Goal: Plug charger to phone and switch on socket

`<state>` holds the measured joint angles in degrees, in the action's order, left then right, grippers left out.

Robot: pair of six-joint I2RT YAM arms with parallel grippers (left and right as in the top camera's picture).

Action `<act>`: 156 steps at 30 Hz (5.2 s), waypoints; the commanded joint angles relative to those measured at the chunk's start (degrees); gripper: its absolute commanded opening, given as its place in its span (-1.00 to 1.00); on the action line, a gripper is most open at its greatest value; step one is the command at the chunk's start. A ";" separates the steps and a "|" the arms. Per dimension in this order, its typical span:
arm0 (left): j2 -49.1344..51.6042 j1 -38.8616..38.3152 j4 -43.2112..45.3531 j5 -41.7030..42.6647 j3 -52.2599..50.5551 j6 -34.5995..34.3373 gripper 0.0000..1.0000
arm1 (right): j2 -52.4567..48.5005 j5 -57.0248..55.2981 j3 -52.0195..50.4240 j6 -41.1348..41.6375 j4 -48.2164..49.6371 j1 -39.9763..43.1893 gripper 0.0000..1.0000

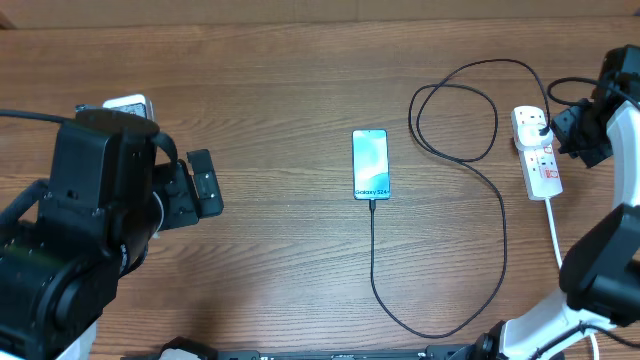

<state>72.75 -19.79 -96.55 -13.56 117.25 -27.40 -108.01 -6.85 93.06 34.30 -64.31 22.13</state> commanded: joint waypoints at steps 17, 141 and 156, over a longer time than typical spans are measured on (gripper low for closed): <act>-0.52 -0.11 -0.24 -1.42 -0.48 -0.92 0.99 | -15.04 8.00 5.73 -1.75 7.28 1.42 -0.92; -51.49 22.86 -0.22 -1.44 -1.70 -0.90 0.99 | 107.80 24.48 -19.87 -19.61 12.55 -21.38 -0.92; -65.07 24.41 -0.22 -1.44 -1.57 -0.90 0.99 | 107.67 17.03 -30.62 -19.41 46.53 -21.73 1.00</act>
<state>8.73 3.88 -96.86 -14.63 115.83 -27.46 -0.30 14.00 66.94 14.79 -21.91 0.34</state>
